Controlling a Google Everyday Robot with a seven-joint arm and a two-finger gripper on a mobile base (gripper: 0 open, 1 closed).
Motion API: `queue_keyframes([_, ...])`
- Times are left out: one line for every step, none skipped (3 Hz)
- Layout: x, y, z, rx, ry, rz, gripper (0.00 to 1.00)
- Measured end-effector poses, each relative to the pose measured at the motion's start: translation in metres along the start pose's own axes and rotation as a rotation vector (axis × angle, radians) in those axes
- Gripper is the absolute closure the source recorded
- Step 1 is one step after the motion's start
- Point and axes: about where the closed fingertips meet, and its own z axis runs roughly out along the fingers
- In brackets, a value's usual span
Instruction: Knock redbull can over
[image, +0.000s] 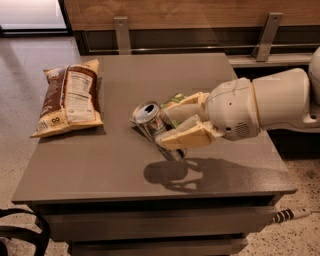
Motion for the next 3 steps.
queue_keyframes([0.003, 0.002, -0.015, 0.015, 0.170, -0.012, 1.00])
queue_keyframes([0.010, 0.003, -0.023, 0.027, 0.309, -0.014, 1.00])
queue_keyframes([0.018, 0.000, -0.021, 0.029, 0.415, -0.012, 1.00])
